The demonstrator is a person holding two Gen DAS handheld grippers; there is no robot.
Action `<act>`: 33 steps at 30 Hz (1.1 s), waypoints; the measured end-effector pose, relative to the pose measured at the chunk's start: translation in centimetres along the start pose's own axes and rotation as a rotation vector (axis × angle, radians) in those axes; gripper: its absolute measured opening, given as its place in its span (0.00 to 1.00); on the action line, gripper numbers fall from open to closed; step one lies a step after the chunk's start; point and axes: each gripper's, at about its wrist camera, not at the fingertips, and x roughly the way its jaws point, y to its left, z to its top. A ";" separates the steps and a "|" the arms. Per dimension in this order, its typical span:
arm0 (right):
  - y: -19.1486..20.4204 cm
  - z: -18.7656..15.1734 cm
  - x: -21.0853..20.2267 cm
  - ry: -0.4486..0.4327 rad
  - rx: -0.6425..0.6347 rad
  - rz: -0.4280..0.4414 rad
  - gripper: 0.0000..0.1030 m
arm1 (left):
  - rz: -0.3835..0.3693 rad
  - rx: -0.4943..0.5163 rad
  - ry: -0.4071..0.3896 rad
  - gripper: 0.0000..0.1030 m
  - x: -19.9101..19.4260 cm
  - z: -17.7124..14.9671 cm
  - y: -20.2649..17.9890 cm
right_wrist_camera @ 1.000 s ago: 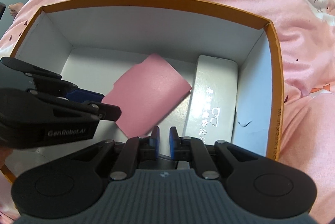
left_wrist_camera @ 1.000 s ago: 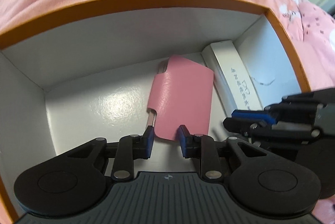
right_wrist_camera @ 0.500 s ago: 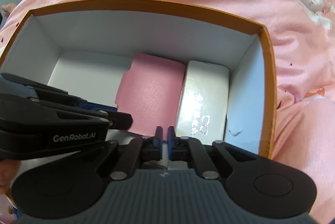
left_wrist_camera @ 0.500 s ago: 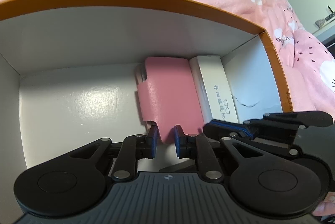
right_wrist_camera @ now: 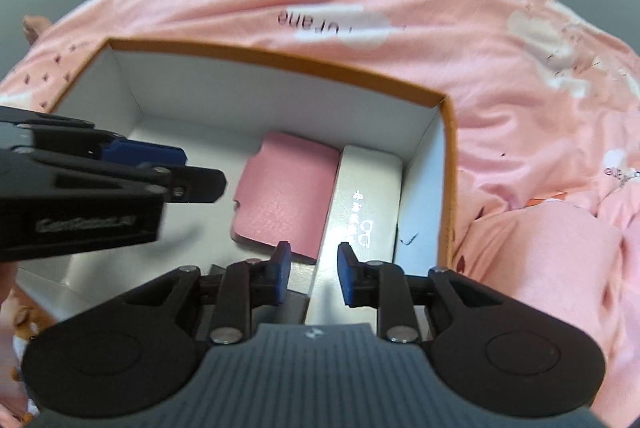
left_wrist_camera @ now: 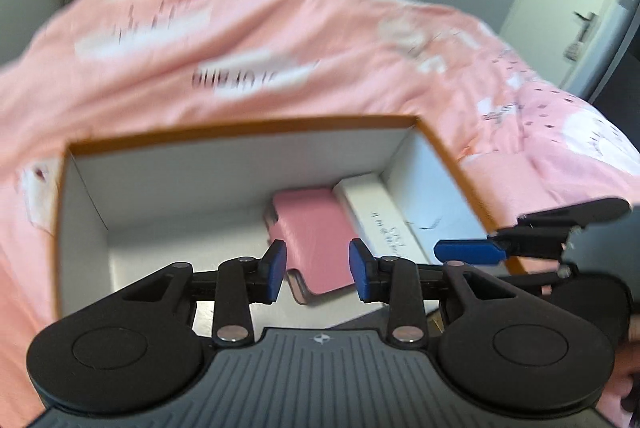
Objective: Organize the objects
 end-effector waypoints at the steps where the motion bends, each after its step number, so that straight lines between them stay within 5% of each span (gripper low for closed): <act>1: 0.0 -0.4 -0.7 -0.019 0.012 -0.001 0.29 | 0.001 0.031 -0.022 0.37 -0.7 -0.2 -0.5; 13: 1.9 -6.9 -8.3 -0.195 0.137 -0.029 0.45 | 0.181 0.364 -0.306 0.37 -12.1 -7.7 -1.9; 17: 2.6 -9.7 -9.8 -0.200 0.165 -0.051 0.45 | 0.331 0.399 -0.383 0.51 -15.1 -10.8 0.3; 24: 2.4 -13.2 -11.0 -0.180 0.259 -0.098 0.45 | 0.464 0.373 -0.321 0.53 -15.0 -13.5 4.0; 29: 2.1 -14.4 -11.3 -0.168 0.297 -0.113 0.45 | 0.460 0.361 -0.240 0.53 -13.3 -13.4 4.7; 33: 1.8 -15.0 -11.4 -0.144 0.318 -0.087 0.47 | 0.450 0.407 -0.291 0.53 -14.7 -14.0 4.1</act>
